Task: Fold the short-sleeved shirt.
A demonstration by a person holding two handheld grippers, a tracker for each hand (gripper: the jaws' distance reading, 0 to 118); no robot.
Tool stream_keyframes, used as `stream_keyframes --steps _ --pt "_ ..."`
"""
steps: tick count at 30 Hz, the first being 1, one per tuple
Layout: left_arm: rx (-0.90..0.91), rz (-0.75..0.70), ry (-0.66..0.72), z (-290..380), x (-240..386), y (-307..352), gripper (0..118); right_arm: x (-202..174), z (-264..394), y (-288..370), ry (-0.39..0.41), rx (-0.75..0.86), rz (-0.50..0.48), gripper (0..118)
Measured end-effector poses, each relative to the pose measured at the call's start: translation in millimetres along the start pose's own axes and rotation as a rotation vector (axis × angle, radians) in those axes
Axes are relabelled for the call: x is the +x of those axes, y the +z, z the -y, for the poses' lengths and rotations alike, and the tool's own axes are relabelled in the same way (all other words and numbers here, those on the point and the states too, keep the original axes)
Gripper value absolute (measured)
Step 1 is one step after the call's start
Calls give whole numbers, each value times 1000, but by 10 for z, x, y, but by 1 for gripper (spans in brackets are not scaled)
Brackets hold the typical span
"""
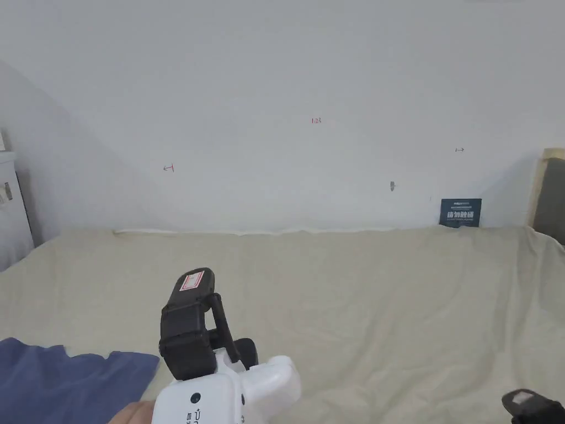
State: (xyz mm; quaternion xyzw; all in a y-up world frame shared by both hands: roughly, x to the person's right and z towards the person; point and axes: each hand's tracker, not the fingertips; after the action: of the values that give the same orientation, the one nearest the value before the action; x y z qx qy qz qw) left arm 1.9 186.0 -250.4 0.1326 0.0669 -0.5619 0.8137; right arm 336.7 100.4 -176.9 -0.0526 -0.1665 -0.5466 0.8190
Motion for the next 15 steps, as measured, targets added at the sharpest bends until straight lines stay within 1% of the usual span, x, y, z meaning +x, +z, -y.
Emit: stream_keyframes --steps 1,3,5,6,7,8,9,10,11,12,13,14,15 --pt "-7 11 53 7 -35 -2 118 -26 -16 21 42 16 16 117" --pt "-37 18 146 15 -98 -18 118 -154 -24 74 131 49 -10 117" --pt "-92 47 315 69 -210 -75 118 -374 -68 141 296 101 -61 117" --pt "-127 75 419 101 -269 -97 118 -513 -51 186 418 151 -82 117" --pt "-170 115 562 162 -339 -121 118 -674 -1 243 588 224 -104 117" --pt "-197 135 654 215 -369 -127 118 -795 72 289 756 296 -116 117" --pt "-211 157 821 308 -390 -125 118 -884 146 324 902 357 -118 117" --pt "-197 176 958 420 -388 -86 118 -951 260 346 1064 432 -124 117" --pt "-204 175 1050 502 -370 -43 118 -967 346 367 1157 490 -161 117" --pt "-217 153 1131 557 -340 3 118 -970 426 400 1233 549 -206 117" --pt "-233 128 1192 606 -313 42 118 -959 487 421 1256 595 -234 117" --pt "-261 101 1238 656 -294 65 118 -959 522 435 1230 604 -260 117" --pt "-288 81 1281 704 -281 82 118 -926 524 431 1163 566 -277 117"
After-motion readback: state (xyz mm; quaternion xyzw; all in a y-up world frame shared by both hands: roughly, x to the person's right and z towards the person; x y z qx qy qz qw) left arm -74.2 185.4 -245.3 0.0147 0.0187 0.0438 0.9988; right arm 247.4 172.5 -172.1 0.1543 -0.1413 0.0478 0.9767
